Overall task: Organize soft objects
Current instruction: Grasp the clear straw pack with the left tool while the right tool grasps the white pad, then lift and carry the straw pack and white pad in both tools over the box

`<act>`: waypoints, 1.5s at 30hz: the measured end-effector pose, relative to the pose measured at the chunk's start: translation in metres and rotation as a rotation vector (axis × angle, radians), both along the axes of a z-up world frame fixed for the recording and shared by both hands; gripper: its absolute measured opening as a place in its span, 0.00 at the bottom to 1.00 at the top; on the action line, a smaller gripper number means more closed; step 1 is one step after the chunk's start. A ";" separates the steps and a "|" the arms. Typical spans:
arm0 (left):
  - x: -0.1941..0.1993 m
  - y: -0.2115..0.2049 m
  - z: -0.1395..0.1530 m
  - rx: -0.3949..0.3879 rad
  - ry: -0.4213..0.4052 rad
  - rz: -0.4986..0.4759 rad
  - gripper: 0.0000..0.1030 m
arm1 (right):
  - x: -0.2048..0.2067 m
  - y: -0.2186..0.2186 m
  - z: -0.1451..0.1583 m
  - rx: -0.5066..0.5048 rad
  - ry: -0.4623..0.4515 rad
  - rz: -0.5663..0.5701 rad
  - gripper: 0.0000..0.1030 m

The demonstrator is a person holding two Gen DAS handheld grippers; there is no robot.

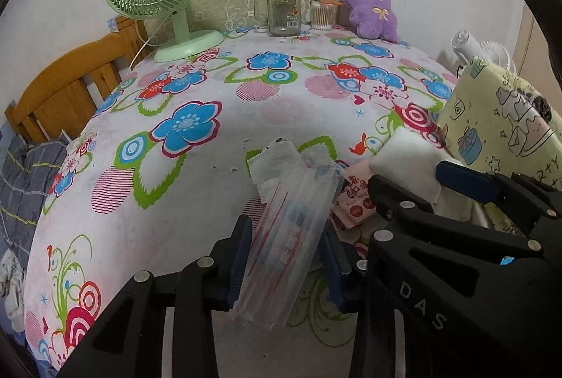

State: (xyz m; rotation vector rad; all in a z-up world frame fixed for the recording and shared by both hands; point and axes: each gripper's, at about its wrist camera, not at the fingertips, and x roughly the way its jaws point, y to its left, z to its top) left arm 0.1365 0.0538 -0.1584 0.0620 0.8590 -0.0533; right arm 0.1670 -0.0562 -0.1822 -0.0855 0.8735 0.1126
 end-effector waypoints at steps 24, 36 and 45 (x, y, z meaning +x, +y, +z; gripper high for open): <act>-0.011 -0.007 0.020 -0.017 -0.051 -0.019 0.21 | -0.014 0.001 0.021 0.034 -0.049 0.059 0.20; -0.022 -0.006 0.040 -0.046 -0.095 -0.014 0.21 | -0.026 0.002 0.043 0.057 -0.088 0.072 0.20; -0.033 -0.004 0.059 -0.076 -0.121 -0.011 0.21 | -0.035 0.006 0.061 0.082 -0.107 0.111 0.20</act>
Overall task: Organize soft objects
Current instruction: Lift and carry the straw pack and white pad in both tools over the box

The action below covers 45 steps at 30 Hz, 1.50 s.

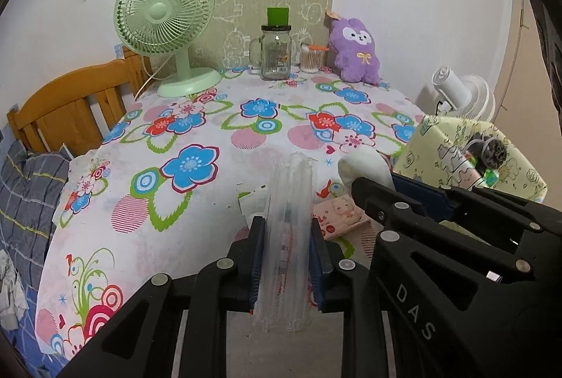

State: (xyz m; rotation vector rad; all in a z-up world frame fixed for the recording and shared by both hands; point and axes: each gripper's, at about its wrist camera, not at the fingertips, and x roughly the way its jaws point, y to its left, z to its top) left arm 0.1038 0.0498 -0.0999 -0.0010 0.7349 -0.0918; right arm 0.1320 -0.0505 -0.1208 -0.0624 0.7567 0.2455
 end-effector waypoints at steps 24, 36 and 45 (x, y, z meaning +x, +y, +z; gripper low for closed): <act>-0.017 -0.004 0.056 -0.009 -0.109 0.010 0.21 | -0.018 -0.003 0.060 0.057 -0.093 0.041 0.20; -0.016 -0.017 0.070 0.004 -0.139 0.012 0.21 | -0.018 -0.015 0.078 0.077 -0.125 0.057 0.20; -0.015 -0.032 0.076 0.003 -0.151 -0.004 0.21 | -0.018 -0.029 0.085 0.078 -0.138 0.052 0.20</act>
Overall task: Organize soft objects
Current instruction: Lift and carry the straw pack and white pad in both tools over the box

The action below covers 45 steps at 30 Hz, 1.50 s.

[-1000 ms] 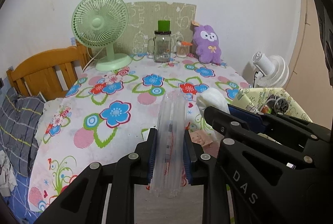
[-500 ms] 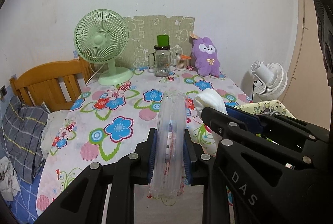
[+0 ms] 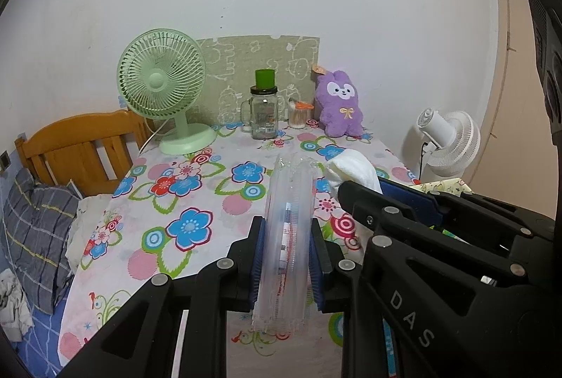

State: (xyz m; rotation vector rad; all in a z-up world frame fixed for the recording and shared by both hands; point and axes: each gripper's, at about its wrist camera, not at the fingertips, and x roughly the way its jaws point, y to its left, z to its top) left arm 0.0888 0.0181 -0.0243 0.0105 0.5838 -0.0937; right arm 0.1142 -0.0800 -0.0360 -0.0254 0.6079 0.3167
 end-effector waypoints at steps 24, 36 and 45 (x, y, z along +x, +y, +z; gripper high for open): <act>0.004 -0.054 0.008 -0.004 -0.029 -0.090 0.21 | -0.006 -0.056 0.012 -0.007 -0.036 -0.084 0.20; 0.007 -0.085 0.006 0.001 -0.029 -0.150 0.21 | -0.010 -0.089 0.011 -0.006 -0.041 -0.148 0.20; 0.010 -0.109 0.003 0.014 -0.034 -0.189 0.21 | -0.011 -0.113 0.009 0.001 -0.051 -0.189 0.20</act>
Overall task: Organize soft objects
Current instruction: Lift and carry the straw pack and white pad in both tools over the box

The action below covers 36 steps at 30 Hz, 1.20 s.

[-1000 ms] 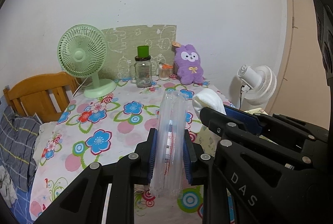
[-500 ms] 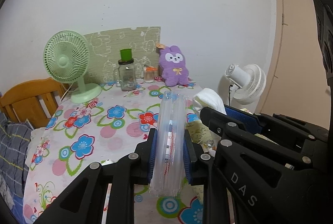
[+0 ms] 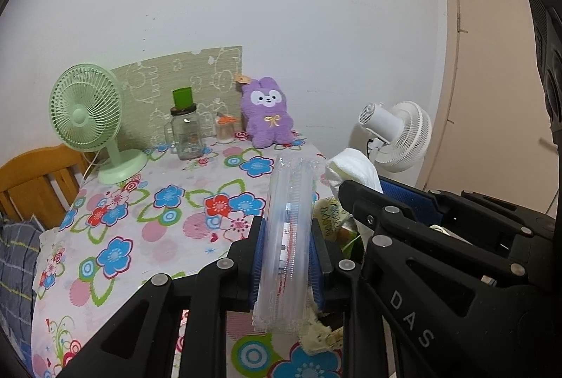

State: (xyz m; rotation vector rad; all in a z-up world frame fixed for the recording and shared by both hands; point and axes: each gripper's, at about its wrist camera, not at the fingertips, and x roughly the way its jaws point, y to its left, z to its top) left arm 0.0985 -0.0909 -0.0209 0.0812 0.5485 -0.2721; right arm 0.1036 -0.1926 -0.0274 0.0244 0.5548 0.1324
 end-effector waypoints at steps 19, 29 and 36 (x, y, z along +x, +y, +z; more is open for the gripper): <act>0.013 -0.052 -0.013 -0.002 0.018 -0.116 0.21 | 0.005 -0.057 -0.013 0.007 0.012 -0.125 0.20; 0.023 -0.066 -0.025 0.003 0.047 -0.151 0.22 | 0.012 -0.072 -0.024 0.019 0.038 -0.156 0.20; 0.031 -0.067 -0.041 0.002 0.098 -0.162 0.28 | 0.019 -0.075 -0.040 0.033 0.082 -0.159 0.20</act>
